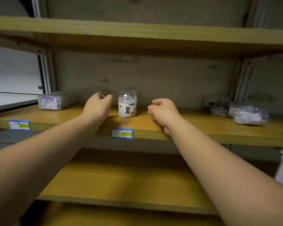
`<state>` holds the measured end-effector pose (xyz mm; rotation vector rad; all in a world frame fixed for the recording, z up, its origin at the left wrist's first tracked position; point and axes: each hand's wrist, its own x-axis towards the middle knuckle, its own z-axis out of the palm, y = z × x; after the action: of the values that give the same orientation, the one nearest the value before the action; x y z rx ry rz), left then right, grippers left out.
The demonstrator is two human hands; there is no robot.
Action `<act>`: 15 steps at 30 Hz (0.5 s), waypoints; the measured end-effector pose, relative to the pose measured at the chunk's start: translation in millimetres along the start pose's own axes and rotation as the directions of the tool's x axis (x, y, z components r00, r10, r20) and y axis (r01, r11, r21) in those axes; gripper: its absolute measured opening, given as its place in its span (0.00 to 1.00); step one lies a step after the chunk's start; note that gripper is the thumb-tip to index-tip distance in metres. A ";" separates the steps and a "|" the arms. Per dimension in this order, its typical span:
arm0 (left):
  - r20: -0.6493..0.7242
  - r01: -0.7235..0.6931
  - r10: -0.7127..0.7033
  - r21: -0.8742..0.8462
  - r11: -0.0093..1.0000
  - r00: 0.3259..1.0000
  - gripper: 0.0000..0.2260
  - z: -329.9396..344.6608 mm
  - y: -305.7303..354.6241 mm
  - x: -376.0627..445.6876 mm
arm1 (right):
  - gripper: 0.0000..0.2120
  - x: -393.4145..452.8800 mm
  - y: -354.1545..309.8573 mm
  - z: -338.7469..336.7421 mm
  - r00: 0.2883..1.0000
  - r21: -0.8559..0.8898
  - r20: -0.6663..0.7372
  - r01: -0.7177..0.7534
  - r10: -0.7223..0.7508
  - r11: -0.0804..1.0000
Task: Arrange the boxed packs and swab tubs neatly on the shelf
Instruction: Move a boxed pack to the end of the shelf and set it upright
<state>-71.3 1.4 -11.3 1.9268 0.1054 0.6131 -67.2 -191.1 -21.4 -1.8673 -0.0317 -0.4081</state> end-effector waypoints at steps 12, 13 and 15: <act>0.320 -0.169 0.113 0.151 0.974 0.941 0.18 108.5 77.9 -132.0 | 0.22 -60.7 23.2 -133.6 1.000 -0.135 -0.017 -0.023 0.021 0.991; 0.322 -0.179 0.115 0.177 0.968 0.940 0.18 114.5 74.4 -134.3 | 0.22 -62.2 23.6 -134.2 0.999 -0.126 -0.006 -0.033 0.033 0.991; 0.295 -0.227 0.157 0.220 0.949 0.943 0.18 121.2 65.9 -136.4 | 0.23 -63.3 24.8 -133.0 1.000 -0.107 -0.008 -0.029 0.029 0.994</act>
<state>-146.5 -175.0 -40.8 2.2690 -0.1942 0.4712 -156.0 -311.1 -26.4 -1.9702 0.0223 -0.4029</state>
